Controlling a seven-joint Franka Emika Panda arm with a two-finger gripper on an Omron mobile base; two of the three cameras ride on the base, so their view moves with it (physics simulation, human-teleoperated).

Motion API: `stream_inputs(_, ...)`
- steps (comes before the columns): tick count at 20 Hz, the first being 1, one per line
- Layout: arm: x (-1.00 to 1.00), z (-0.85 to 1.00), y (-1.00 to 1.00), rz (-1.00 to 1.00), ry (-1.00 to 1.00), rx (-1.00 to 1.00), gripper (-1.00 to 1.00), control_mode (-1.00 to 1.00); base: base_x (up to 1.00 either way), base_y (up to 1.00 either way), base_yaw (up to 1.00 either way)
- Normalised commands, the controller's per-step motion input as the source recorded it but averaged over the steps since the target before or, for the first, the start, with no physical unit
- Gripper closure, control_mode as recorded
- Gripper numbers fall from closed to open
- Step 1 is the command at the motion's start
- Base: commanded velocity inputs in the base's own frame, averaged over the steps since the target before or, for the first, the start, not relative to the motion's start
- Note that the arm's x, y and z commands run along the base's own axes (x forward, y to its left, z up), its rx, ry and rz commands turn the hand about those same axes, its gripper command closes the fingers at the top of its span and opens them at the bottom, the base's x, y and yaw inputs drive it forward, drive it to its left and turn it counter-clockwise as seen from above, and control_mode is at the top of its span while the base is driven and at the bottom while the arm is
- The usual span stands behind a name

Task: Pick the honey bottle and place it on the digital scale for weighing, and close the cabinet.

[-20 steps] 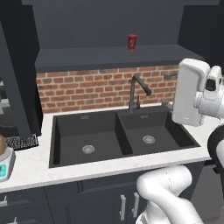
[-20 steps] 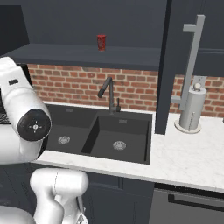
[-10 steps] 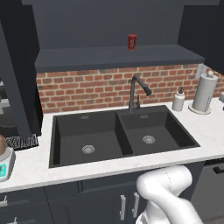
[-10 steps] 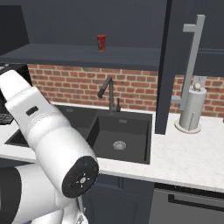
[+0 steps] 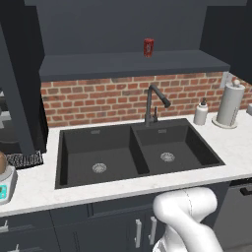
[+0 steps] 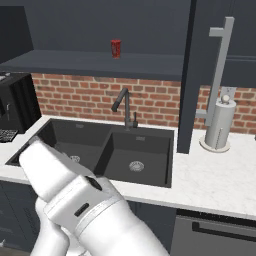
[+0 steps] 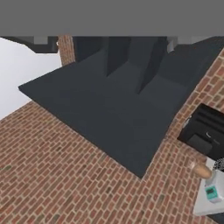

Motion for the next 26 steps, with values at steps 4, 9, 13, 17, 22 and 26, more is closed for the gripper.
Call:
stream_inputs(4, 0.01, -1.00, -0.18, -0.06, -0.21, 0.35, -1.00, -1.00, 0.00, 0.00, 0.00)
stream_inputs(9, 0.52, -0.94, -0.39, -0.01, -0.05, 0.36, -1.00, -1.00, 0.00, 0.00, 0.00)
stream_inputs(13, 0.60, -0.72, -0.57, 0.00, 0.04, 0.29, -1.00, -1.00, 0.00, 0.00, 0.00)
stream_inputs(17, 0.49, -0.41, -0.68, 0.00, 0.03, 0.28, -1.00, -1.00, 0.00, 0.00, 0.00)
stream_inputs(22, 0.39, -0.07, -0.79, 0.00, 0.10, 0.31, -1.00, -1.00, 0.00, 0.00, 0.00)
stream_inputs(26, 0.32, 0.00, -0.48, 0.00, 0.27, 0.25, -1.00, -1.00, 0.00, 0.00, 0.00)
